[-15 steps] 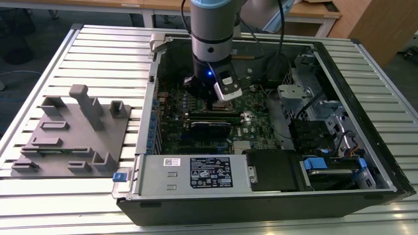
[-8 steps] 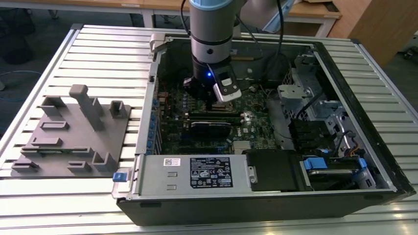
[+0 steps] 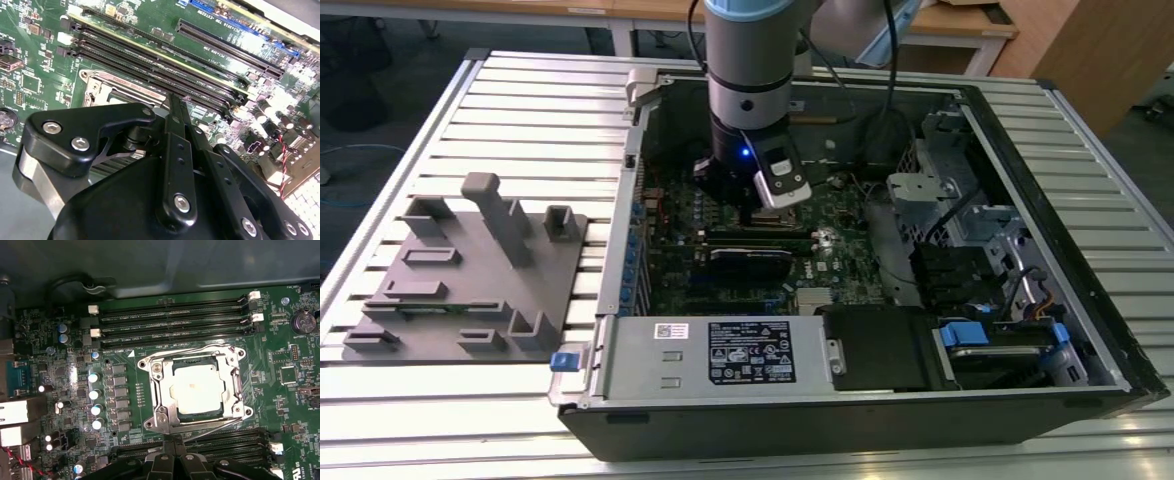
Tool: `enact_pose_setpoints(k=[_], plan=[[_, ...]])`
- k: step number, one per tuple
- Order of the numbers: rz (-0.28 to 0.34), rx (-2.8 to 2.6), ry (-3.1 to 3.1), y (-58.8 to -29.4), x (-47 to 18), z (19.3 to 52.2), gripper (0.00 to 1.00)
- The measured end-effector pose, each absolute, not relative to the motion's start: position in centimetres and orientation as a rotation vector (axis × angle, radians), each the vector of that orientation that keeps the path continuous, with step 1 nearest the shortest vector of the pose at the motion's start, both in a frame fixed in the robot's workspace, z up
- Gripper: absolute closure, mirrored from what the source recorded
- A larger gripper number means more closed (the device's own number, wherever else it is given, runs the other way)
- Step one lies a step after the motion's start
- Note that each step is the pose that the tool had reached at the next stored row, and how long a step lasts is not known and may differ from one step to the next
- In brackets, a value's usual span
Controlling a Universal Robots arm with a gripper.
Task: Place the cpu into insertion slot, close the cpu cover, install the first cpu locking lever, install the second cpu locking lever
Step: 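Install the second cpu locking lever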
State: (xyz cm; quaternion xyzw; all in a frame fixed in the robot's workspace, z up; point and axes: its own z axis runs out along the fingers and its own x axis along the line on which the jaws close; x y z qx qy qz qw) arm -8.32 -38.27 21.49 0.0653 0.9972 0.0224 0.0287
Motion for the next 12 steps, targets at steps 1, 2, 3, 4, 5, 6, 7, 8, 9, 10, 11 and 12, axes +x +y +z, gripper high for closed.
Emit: enact_pose_setpoints(k=[1,2,3,4,5,6,7,8,9,10,11,12], plan=[[0.069,0.201,3.077,-38.27,-8.37,21.47,0.90],[0.069,0.202,3.077,-38.27,-8.42,21.45,0.90],[0.069,0.202,3.077,-38.27,-8.46,21.41,0.90],[0.069,0.202,3.077,-38.27,-8.52,21.35,0.90],[0.069,0.202,3.077,-38.27,-8.56,21.27,0.90],[0.069,0.202,3.077,-38.27,-8.61,21.20,0.90],[0.069,0.201,3.077,-38.27,-8.64,21.11,0.90],[0.069,0.202,3.077,-38.27,-8.69,21.03,0.90],[0.069,0.202,3.077,-38.27,-8.74,20.95,0.90],[0.069,0.202,3.077,-38.27,-8.78,20.88,0.90],[0.069,0.202,3.077,-38.27,-8.81,20.80,0.90],[0.069,0.201,3.077,-38.28,-8.84,20.74,0.90]])
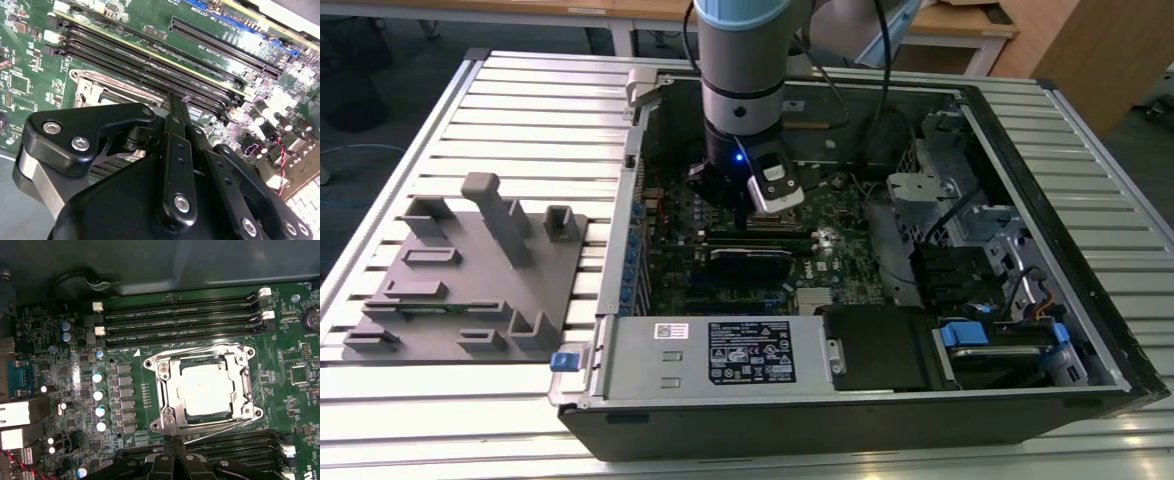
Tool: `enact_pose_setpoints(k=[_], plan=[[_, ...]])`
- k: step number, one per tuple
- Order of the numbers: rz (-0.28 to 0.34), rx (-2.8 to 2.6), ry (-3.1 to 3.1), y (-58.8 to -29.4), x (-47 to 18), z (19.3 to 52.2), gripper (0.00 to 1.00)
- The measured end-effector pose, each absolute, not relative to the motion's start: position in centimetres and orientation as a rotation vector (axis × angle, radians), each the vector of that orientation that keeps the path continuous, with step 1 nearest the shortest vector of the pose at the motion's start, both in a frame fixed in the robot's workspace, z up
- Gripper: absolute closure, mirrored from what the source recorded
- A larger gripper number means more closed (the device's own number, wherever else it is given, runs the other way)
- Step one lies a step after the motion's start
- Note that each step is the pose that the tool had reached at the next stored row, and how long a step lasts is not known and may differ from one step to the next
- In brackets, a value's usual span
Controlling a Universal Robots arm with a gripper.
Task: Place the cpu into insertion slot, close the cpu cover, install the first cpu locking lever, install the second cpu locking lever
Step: 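Install the second cpu locking lever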
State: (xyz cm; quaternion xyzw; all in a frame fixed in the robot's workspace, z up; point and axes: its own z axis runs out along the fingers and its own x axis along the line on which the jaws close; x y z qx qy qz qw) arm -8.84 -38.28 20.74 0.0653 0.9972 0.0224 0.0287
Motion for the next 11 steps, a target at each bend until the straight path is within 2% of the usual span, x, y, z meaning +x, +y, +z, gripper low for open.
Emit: enact_pose_setpoints(k=[11], plan=[[0.084,0.202,3.077,-38.34,-9.04,20.57,0.90]])
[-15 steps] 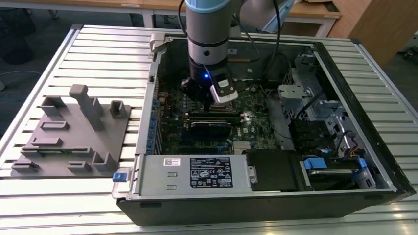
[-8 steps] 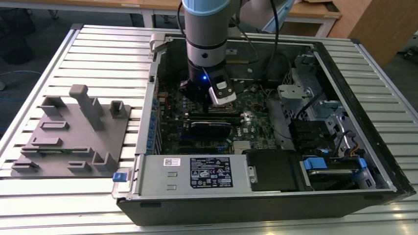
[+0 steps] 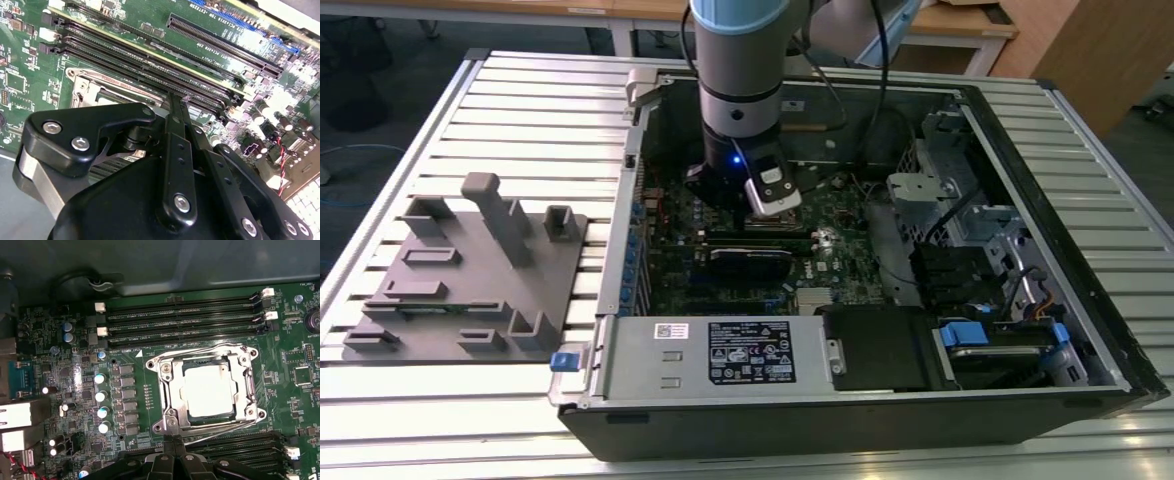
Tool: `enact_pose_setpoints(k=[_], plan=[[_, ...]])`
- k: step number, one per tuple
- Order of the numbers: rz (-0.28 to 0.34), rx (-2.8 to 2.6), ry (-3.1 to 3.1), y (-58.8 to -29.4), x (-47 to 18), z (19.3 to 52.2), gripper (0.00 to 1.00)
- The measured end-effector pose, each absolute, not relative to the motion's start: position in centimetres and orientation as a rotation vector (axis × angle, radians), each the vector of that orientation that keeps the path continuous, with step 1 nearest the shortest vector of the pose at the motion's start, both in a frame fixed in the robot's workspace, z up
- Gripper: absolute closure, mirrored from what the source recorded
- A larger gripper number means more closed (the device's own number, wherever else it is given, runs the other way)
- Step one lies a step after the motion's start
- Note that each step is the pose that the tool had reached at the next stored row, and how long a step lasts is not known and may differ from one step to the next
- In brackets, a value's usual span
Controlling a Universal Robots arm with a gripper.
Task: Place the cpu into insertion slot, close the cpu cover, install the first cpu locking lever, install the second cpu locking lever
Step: 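Install the second cpu locking lever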
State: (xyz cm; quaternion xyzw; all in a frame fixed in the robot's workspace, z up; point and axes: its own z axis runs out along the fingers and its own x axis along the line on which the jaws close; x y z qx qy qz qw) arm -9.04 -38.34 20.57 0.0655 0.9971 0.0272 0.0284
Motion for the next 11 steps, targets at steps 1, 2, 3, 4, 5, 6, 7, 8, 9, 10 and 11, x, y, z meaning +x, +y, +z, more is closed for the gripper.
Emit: enact_pose_setpoints(k=[1,2,3,4,5,6,7,8,9,10,11], plan=[[0.084,0.202,3.077,-38.37,-9.06,20.56,0.90],[0.085,0.202,3.077,-38.39,-9.09,20.55,0.90],[0.087,0.202,3.077,-38.41,-9.13,20.52,0.90],[0.090,0.202,3.077,-38.43,-9.16,20.50,0.90],[0.093,0.202,3.077,-38.45,-9.20,20.48,0.90],[0.097,0.202,3.077,-38.48,-9.24,20.46,0.90],[0.101,0.202,3.077,-38.50,-9.27,20.45,0.90],[0.107,0.203,3.077,-38.52,-9.30,20.42,0.90],[0.114,0.203,3.077,-38.54,-9.31,20.40,0.90],[0.121,0.203,3.077,-38.57,-9.33,20.38,0.90],[0.128,0.203,3.077,-38.59,-9.36,20.35,0.90]])
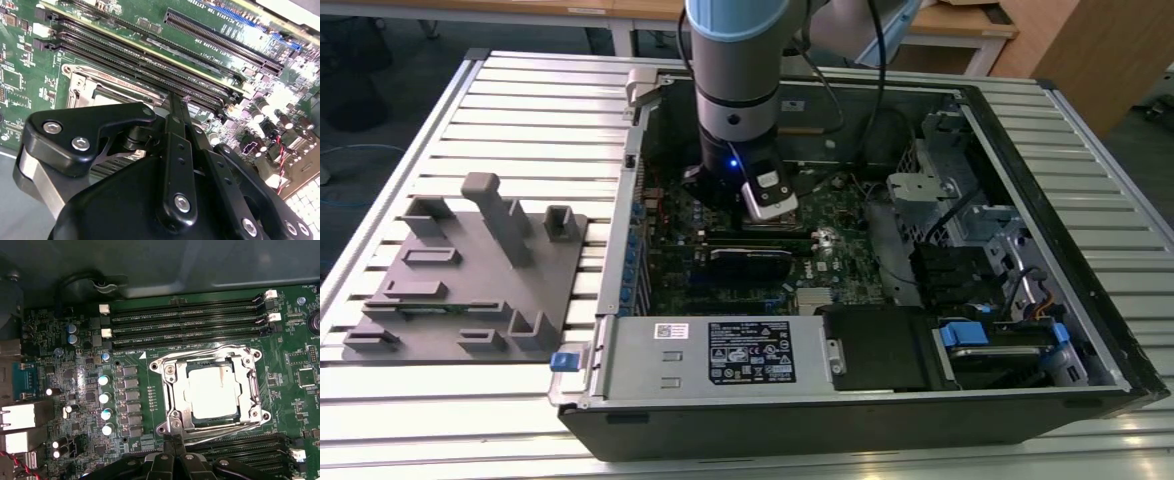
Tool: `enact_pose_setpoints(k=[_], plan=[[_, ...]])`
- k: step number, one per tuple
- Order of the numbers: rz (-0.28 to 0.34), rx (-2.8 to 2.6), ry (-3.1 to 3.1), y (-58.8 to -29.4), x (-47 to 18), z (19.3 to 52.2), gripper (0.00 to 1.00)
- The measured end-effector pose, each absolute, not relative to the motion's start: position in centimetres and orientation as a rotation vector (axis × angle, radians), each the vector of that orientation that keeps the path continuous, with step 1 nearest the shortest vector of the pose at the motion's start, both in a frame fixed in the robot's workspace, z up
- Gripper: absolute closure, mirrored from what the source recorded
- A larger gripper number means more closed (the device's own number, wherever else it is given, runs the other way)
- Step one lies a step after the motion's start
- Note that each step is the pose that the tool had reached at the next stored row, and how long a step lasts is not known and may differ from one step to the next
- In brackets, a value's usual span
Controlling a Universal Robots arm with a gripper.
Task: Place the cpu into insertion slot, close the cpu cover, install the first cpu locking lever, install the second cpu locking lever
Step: 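Install the second cpu locking lever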
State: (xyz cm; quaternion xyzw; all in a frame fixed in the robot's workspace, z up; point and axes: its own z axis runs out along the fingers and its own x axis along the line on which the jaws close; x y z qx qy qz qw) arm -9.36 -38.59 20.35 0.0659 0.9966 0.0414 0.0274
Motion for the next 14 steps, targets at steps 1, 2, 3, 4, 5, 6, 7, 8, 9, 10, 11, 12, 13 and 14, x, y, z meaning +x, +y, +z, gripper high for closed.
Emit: enact_pose_setpoints(k=[1,2,3,4,5,6,7,8,9,10,11,12,13,14], plan=[[0.135,0.204,3.077,-38.62,-9.38,20.32,0.90],[0.141,0.204,3.077,-38.65,-9.41,20.28,0.90],[0.147,0.204,3.077,-38.67,-9.44,20.24,0.90],[0.153,0.204,3.077,-38.69,-9.47,20.19,0.90],[0.159,0.204,3.077,-38.69,-9.50,20.14,0.90],[0.166,0.204,3.077,-38.70,-9.54,20.09,0.90],[0.174,0.204,3.077,-38.71,-9.58,20.03,0.90],[0.181,0.205,3.077,-38.71,-9.61,19.98,0.90],[0.186,0.205,3.077,-38.71,-9.64,19.93,0.90],[0.190,0.205,3.077,-38.72,-9.66,19.88,0.90],[0.193,0.205,3.077,-38.73,-9.69,19.84,0.90],[0.196,0.205,3.077,-38.73,-9.72,19.80,0.90],[0.199,0.205,3.077,-38.74,-9.74,19.76,0.90],[0.203,0.206,3.077,-38.74,-9.76,19.70,0.90]])
